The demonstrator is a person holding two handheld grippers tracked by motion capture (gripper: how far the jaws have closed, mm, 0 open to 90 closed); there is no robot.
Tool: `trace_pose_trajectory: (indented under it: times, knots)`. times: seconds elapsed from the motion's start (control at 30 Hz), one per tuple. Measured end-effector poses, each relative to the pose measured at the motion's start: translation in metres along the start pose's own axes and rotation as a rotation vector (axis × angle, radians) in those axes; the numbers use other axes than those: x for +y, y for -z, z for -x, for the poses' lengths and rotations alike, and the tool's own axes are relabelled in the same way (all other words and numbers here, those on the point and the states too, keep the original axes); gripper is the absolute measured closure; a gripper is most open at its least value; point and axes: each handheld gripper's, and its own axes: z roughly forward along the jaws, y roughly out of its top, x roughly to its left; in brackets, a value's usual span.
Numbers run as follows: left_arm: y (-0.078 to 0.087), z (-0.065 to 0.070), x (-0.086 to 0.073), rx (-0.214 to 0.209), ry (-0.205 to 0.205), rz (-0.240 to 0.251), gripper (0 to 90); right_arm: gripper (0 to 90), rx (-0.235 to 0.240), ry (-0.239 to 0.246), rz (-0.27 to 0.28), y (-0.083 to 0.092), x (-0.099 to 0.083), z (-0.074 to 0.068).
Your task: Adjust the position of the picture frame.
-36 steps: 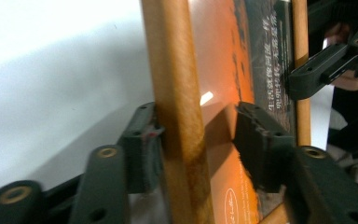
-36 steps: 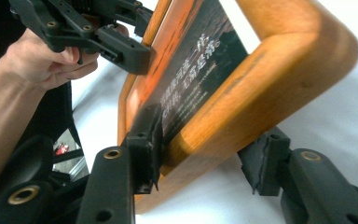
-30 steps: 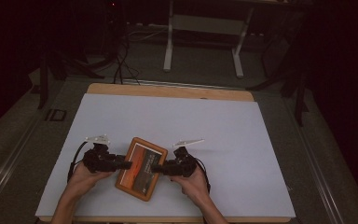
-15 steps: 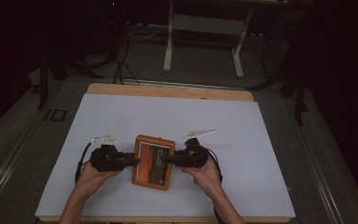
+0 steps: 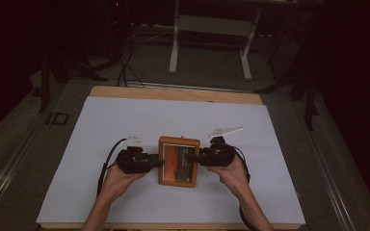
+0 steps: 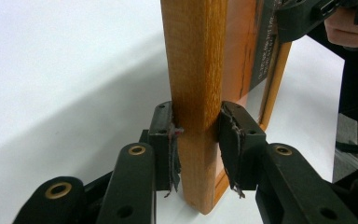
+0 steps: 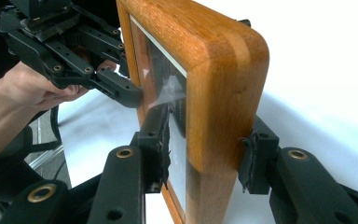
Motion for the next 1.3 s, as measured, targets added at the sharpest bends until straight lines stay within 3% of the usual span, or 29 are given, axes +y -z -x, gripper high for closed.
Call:
trace_pose_trajectory:
  times: [0.33, 0.83, 1.03, 1.13, 1.23, 1.3]
  knots:
    - [-0.018, 0.019, 0.008, 0.048, -0.002, -0.005, 67.7, 54.0, -0.008, -0.023, -0.004, 0.014, -0.008, 0.018]
    - [-0.02, 0.018, 0.007, 0.058, 0.015, 0.002, 67.5, 52.2, -0.014, -0.05, 0.031, 0.013, -0.014, 0.022]
    - [-0.021, 0.018, 0.007, 0.062, 0.026, 0.006, 67.5, 48.7, -0.052, -0.058, 0.05, 0.018, -0.023, 0.024]
    - [-0.023, 0.016, 0.006, 0.066, 0.052, 0.014, 67.6, 53.4, -0.068, -0.064, 0.055, 0.02, -0.028, 0.025]
    - [-0.025, 0.015, 0.006, 0.077, 0.079, 0.02, 67.4, 64.1, -0.066, -0.069, 0.054, 0.021, -0.033, 0.026]
    - [-0.027, 0.013, 0.005, 0.082, 0.09, 0.024, 67.4, 65.0, -0.08, -0.075, 0.048, 0.021, -0.033, 0.027]
